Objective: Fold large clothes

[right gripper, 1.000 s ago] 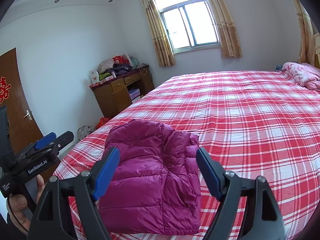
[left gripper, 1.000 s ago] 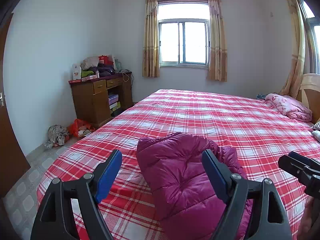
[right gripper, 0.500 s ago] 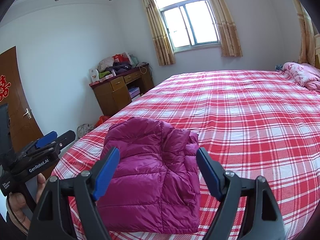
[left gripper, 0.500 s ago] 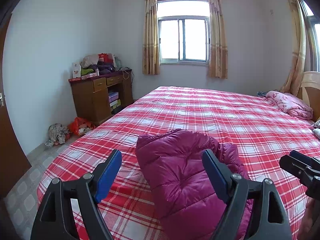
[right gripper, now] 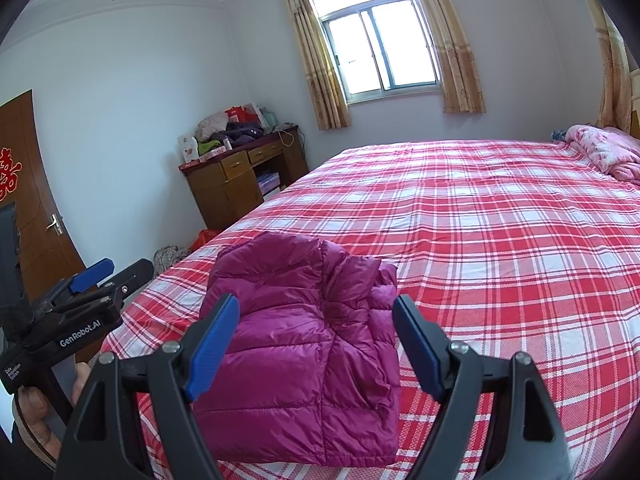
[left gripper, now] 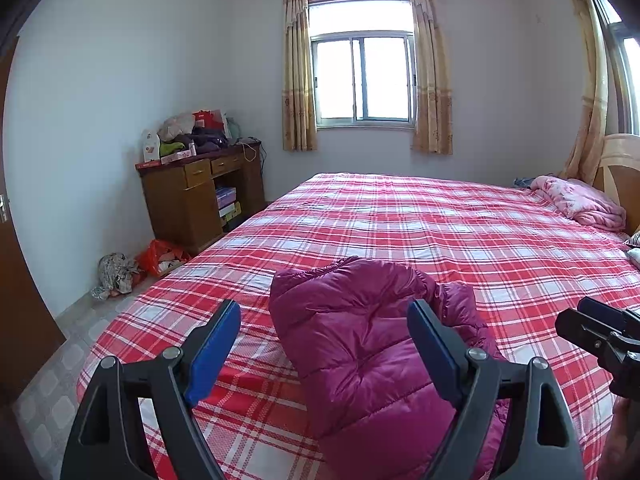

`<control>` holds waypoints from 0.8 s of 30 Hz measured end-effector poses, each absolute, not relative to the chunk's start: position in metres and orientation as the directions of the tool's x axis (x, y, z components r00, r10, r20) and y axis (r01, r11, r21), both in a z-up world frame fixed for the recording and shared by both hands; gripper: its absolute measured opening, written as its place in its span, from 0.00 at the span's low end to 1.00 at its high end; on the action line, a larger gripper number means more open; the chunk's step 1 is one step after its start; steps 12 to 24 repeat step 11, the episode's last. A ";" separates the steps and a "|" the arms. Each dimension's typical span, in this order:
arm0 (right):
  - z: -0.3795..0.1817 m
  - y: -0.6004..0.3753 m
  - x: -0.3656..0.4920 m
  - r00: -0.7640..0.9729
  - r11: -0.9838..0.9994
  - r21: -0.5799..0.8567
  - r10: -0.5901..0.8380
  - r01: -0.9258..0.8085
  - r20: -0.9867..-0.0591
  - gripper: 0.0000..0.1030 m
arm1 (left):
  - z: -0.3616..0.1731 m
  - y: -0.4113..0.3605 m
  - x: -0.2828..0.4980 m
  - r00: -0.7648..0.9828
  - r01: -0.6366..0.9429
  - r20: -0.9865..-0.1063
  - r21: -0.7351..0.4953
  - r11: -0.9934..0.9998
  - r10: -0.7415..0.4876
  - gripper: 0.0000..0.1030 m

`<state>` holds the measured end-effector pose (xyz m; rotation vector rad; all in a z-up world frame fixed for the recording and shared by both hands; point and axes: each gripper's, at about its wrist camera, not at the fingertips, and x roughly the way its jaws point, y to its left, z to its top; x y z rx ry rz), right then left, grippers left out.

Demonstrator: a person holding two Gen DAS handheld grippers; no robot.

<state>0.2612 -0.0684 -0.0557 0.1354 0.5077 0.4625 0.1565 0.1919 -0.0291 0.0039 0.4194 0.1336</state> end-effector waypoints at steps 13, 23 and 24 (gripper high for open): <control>-0.063 -0.072 0.262 0.768 0.891 0.245 0.454 -0.382 -0.452 0.79 | -0.035 0.189 0.156 0.907 -0.149 -0.390 0.052 0.987 0.158 0.83; -0.063 -0.072 0.262 0.768 0.891 0.245 0.454 -0.382 -0.452 0.79 | -0.035 0.189 0.156 0.907 -0.149 -0.390 0.052 0.987 0.158 0.83; -0.063 -0.072 0.262 0.768 0.891 0.245 0.454 -0.382 -0.452 0.79 | -0.035 0.189 0.156 0.907 -0.149 -0.390 0.052 0.987 0.158 0.83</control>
